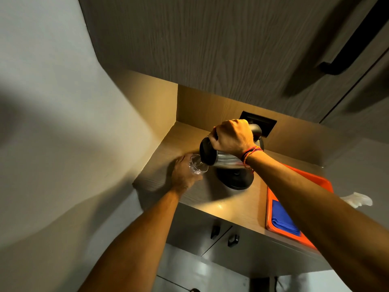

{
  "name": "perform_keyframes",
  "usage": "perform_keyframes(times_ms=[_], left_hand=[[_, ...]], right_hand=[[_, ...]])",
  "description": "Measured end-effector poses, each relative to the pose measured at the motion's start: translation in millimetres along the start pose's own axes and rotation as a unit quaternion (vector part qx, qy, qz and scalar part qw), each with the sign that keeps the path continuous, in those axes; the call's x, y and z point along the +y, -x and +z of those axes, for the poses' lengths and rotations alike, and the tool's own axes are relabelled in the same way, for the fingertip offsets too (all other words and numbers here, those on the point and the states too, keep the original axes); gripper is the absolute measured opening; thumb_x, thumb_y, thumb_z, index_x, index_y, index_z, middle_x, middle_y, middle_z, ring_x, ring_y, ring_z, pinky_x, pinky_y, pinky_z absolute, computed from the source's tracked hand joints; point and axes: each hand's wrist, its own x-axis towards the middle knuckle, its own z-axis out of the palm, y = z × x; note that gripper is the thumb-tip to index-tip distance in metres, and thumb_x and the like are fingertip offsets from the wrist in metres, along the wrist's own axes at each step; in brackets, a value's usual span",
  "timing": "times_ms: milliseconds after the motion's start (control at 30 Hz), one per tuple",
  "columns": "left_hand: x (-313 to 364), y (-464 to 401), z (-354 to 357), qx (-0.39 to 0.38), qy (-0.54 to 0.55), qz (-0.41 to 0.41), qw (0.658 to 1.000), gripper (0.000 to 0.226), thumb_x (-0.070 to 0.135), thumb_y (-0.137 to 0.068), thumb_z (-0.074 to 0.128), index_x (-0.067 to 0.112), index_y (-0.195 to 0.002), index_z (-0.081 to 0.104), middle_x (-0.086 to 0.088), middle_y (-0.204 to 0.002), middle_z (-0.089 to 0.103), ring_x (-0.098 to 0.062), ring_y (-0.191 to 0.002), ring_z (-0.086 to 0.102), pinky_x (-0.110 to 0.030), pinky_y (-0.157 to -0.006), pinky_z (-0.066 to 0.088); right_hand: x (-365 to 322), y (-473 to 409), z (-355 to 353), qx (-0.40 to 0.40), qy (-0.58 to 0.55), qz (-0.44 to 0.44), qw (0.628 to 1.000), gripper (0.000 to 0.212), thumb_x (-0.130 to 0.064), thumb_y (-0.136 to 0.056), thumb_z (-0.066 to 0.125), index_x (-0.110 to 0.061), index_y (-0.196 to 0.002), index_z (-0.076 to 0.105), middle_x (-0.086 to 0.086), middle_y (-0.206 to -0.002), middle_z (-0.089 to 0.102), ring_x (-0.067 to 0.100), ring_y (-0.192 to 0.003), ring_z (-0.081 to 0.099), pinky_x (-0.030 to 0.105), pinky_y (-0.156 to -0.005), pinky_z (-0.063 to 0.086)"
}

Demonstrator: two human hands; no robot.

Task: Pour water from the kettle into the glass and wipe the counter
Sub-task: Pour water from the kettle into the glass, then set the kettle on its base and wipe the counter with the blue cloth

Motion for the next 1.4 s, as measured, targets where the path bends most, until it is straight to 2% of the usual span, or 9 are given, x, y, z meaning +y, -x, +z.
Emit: perform_keyframes(times_ms=[167, 367, 500, 600, 800, 967, 1133, 1233, 1400], left_hand=[[4.2, -0.1, 1.8, 0.003, -0.007, -0.022, 1.000, 0.073, 0.022, -0.056, 0.090, 0.020, -0.123, 0.060, 0.005, -0.115, 0.067, -0.010, -0.103, 0.057, -0.011, -0.073, 0.036], [3.9, -0.7, 5.0, -0.003, -0.002, -0.031, 0.999, 0.076, 0.025, -0.054, 0.089, 0.023, -0.124, 0.060, 0.007, -0.113, 0.070, -0.011, -0.101, 0.062, -0.024, -0.083, 0.051], [5.6, -0.8, 4.3, -0.012, 0.038, -0.044, 0.998, 0.070, 0.020, -0.055, 0.089, 0.023, -0.120, 0.062, 0.014, -0.103, 0.066, -0.002, -0.090, 0.059, -0.005, -0.068, 0.043], [5.8, -6.1, 10.6, -0.029, 0.050, -0.059, 0.997, 0.065, 0.022, -0.057, 0.087, 0.025, -0.116, 0.062, 0.011, -0.104, 0.068, -0.004, -0.090, 0.064, -0.004, -0.060, 0.045], [3.1, -20.0, 20.0, -0.009, 0.131, -0.139, 0.981, 0.080, 0.006, -0.062, 0.091, 0.020, -0.132, 0.054, -0.004, -0.129, 0.063, -0.021, -0.113, 0.059, -0.011, -0.055, 0.047], [-5.1, -30.4, 36.9, 0.007, 0.143, -0.147, 0.979, 0.079, 0.006, -0.061, 0.092, 0.021, -0.130, 0.056, -0.006, -0.129, 0.063, -0.024, -0.117, 0.059, -0.024, -0.073, 0.055], [-14.2, -38.4, 48.2, 0.018, 0.129, -0.153, 0.980, 0.083, 0.005, -0.060, 0.091, 0.022, -0.131, 0.054, -0.008, -0.128, 0.062, -0.028, -0.119, 0.058, -0.034, -0.085, 0.057], [-15.0, -42.7, 52.2, 0.016, 0.125, -0.143, 0.982, 0.085, 0.004, -0.060, 0.092, 0.015, -0.134, 0.052, -0.010, -0.130, 0.061, -0.027, -0.120, 0.057, -0.031, -0.088, 0.053], [-13.6, -50.8, 54.7, 0.016, 0.126, -0.137, 0.982, 0.085, 0.007, -0.060, 0.093, 0.013, -0.134, 0.052, -0.010, -0.129, 0.062, -0.021, -0.116, 0.057, -0.026, -0.087, 0.048]], right_hand=[[1.5, 0.9, -4.4, -0.001, 0.003, -0.015, 1.000, 0.044, -0.038, -0.085, 0.050, -0.015, -0.049, 0.060, 0.001, -0.047, 0.057, 0.020, -0.041, 0.052, 0.022, -0.048, 0.032], [5.7, 2.8, -6.2, -0.002, -0.003, 0.021, 1.000, 0.049, -0.034, -0.088, 0.046, -0.012, -0.046, 0.059, 0.002, -0.044, 0.054, 0.022, -0.038, 0.051, 0.022, -0.046, 0.036], [15.9, 6.3, -3.7, -0.019, -0.026, 0.079, 0.996, 0.050, -0.033, -0.089, 0.044, -0.010, -0.047, 0.057, 0.001, -0.044, 0.049, 0.022, -0.040, 0.050, 0.024, -0.049, 0.036], [32.1, 17.4, 8.1, -0.020, -0.060, 0.146, 0.987, 0.045, -0.034, -0.088, 0.047, -0.009, -0.053, 0.060, 0.005, -0.050, 0.054, 0.027, -0.045, 0.054, 0.028, -0.052, 0.038], [57.5, 28.9, 27.1, 0.020, -0.177, 0.321, 0.930, 0.043, -0.037, -0.079, 0.051, -0.009, -0.047, 0.055, 0.008, -0.045, 0.050, 0.029, -0.046, 0.053, 0.029, -0.049, 0.040], [78.4, 49.5, 48.8, 0.072, -0.275, 0.430, 0.857, 0.050, -0.030, -0.078, 0.056, -0.010, -0.037, 0.036, 0.010, -0.048, 0.021, 0.023, -0.045, 0.035, 0.032, -0.049, 0.029], [88.1, 68.8, 71.1, 0.075, -0.326, 0.493, 0.803, 0.050, -0.030, -0.076, 0.054, -0.010, -0.035, 0.033, 0.013, -0.053, 0.019, 0.021, -0.051, 0.029, 0.044, -0.054, 0.037], [95.3, 84.0, 82.0, 0.069, -0.342, 0.537, 0.768, 0.052, -0.027, -0.080, 0.057, -0.014, -0.033, 0.038, 0.005, -0.040, 0.021, 0.028, -0.058, 0.036, 0.042, -0.060, 0.035], [106.3, 97.8, 89.1, 0.088, -0.354, 0.568, 0.738, 0.053, -0.025, -0.081, 0.060, -0.013, -0.034, 0.039, 0.002, -0.042, 0.019, 0.029, -0.059, 0.034, 0.038, -0.061, 0.031]])
